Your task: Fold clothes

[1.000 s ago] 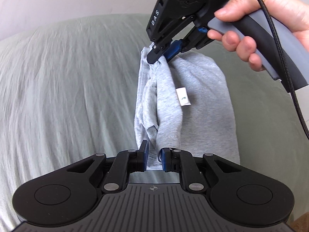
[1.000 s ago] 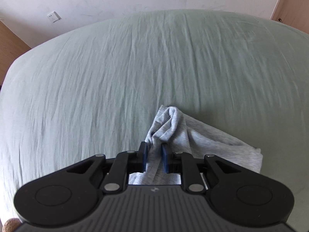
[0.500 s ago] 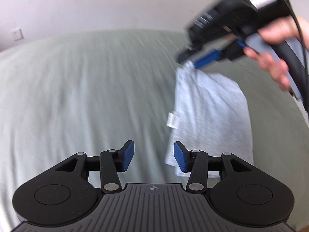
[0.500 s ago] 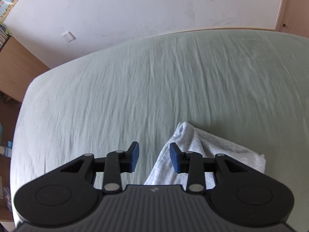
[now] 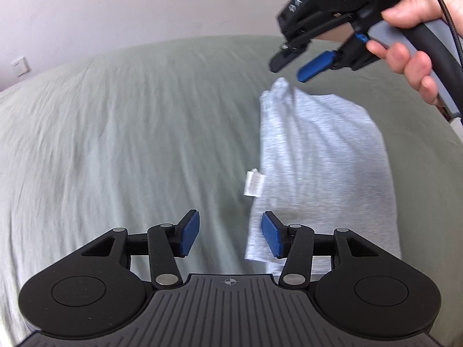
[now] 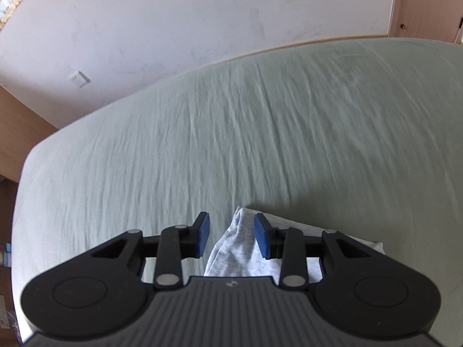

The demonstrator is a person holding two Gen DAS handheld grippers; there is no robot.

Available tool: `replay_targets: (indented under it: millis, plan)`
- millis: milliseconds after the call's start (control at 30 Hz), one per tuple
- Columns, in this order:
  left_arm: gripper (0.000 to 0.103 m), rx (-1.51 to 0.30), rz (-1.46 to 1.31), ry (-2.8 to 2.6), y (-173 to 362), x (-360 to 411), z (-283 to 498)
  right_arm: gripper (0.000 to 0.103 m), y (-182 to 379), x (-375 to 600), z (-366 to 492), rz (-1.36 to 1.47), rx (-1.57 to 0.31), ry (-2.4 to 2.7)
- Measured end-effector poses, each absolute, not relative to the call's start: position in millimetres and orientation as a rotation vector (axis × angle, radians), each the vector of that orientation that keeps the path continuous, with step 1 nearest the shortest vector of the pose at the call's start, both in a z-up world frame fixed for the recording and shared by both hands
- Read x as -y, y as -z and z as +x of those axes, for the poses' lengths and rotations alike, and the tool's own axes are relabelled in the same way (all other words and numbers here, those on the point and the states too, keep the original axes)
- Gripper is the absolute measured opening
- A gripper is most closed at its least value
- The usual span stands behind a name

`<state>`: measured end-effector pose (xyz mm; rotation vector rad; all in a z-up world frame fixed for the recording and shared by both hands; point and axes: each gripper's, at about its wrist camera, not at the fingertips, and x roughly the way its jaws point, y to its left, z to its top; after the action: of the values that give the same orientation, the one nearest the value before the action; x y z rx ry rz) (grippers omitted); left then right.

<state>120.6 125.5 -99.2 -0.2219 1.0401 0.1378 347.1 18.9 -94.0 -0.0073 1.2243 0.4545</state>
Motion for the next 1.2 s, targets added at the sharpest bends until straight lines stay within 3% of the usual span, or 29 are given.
replay_targets:
  millis: [33,133,200,267,500,567,633,700,767,833,1200]
  plan:
    - [0.047,-1.055,-0.228,-0.125,102.9,-126.2,122.6,0.037,97.0,-20.5,346.4,-0.017,-1.228,-0.452]
    - [0.047,-1.082,-0.244,-0.096,112.9,-122.3,127.7,0.013,106.0,-25.2,344.5,-0.047,-1.239,-0.446]
    - [0.041,-1.065,-0.252,-0.072,112.4,-118.6,126.6,0.012,107.1,-25.8,344.1,-0.053,-1.236,-0.44]
    - [0.019,-1.058,-0.256,-0.051,110.7,-116.5,125.7,0.01,103.3,-28.9,343.5,-0.05,-1.227,-0.457]
    - [0.016,-1.118,-0.218,-0.024,126.6,-102.0,123.2,0.011,126.6,-46.6,341.6,-0.097,-1.251,-0.48]
    - [0.016,-1.115,-0.212,-0.027,128.7,-97.0,126.5,0.02,129.8,-43.6,339.3,-0.06,-1.246,-0.487]
    - [0.017,-1.1,-0.252,-0.034,120.6,-104.2,119.2,0.025,120.8,-39.3,337.4,-0.035,-1.235,-0.494]
    - [0.033,-1.077,-0.291,-0.048,116.1,-111.2,114.2,0.026,107.0,-32.8,334.2,-0.007,-1.215,-0.506]
    - [0.042,-1.019,-0.344,-0.072,109.1,-125.8,106.6,0.034,86.2,-15.3,323.7,0.046,-1.182,-0.547]
    - [0.05,-1.007,-0.385,-0.029,108.7,-134.7,109.2,0.034,74.5,-0.2,314.7,0.084,-1.17,-0.575]
    - [0.051,-1.019,-0.378,0.389,117.5,-154.7,135.3,0.035,77.3,138.4,251.2,0.192,-1.201,-0.5]
